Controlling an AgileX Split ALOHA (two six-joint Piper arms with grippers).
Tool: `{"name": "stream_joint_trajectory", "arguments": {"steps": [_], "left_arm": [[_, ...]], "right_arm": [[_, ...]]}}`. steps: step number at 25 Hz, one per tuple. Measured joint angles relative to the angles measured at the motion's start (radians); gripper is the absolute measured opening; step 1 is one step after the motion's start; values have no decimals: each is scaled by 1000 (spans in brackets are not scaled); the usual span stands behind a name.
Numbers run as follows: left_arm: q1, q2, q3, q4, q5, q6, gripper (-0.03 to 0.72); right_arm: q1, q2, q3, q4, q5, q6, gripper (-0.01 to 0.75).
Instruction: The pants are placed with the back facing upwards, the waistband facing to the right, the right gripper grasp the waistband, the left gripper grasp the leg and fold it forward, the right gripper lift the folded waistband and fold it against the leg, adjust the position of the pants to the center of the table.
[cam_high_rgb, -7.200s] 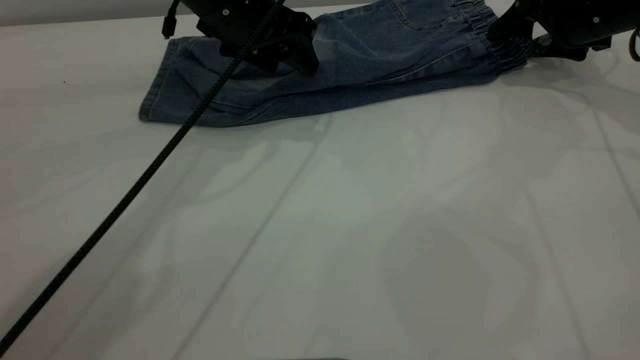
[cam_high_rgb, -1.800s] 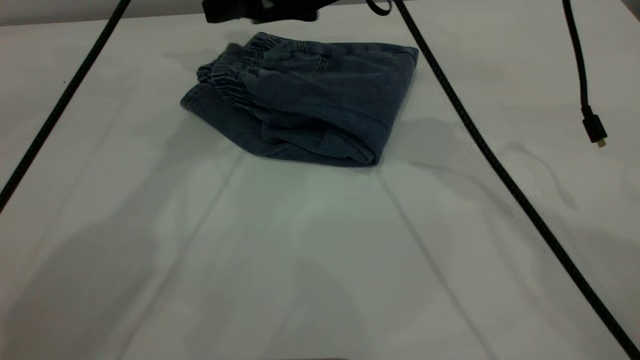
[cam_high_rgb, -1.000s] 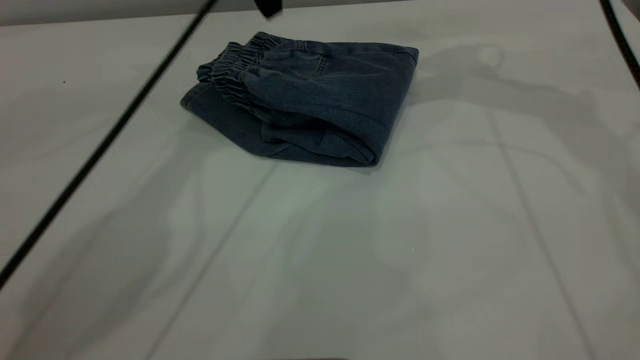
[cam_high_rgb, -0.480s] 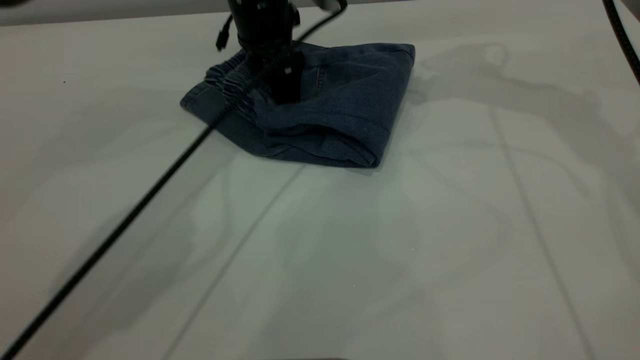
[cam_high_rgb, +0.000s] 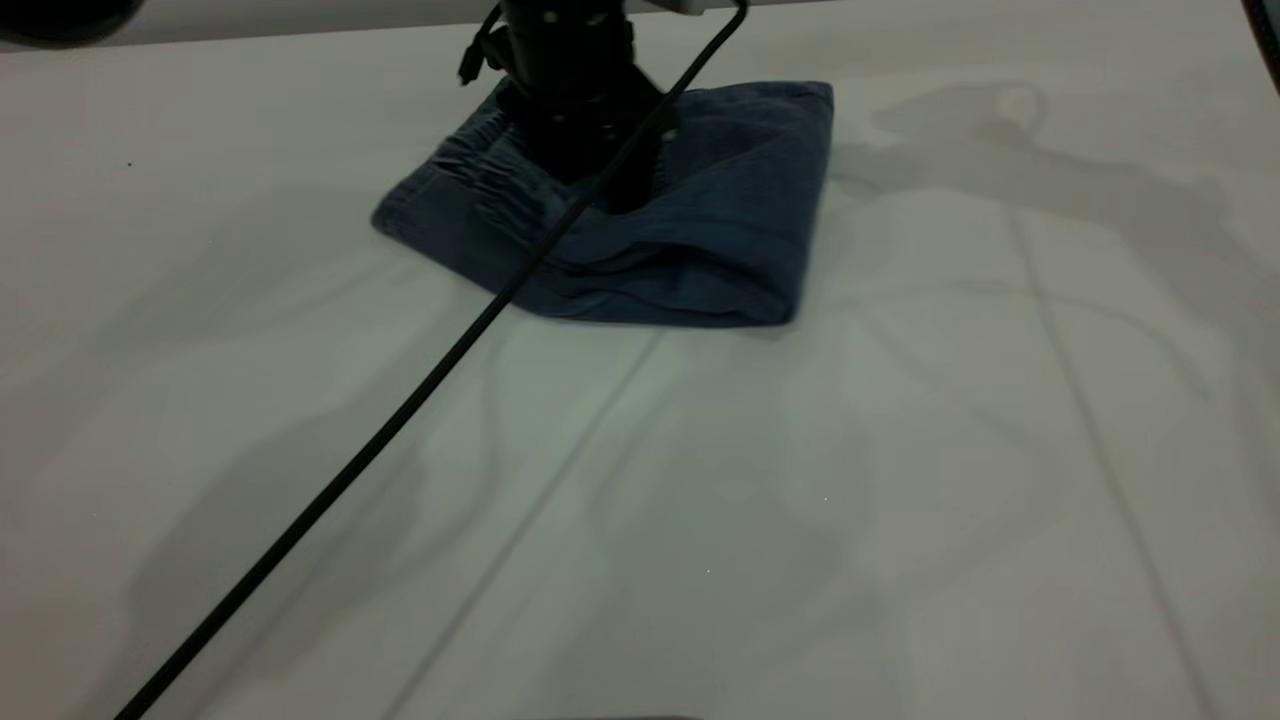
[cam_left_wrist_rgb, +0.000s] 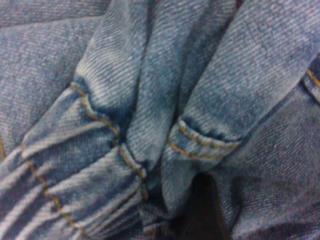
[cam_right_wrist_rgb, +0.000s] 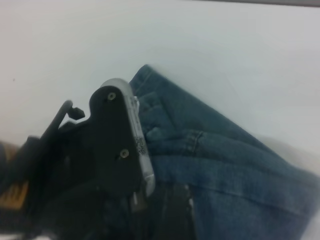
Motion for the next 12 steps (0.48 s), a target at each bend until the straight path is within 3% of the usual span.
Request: {"name": "stream_joint_trajectory", "arguments": {"steps": [5,12], "left_arm": [[-32,0,0,-9,-66,-154,504],[-36,-1,-30,-2,-39,-180,504]], "right_arm": [[-14,0,0,0,0,0,594],[-73,-35,0,-8,6,-1,594]]}}
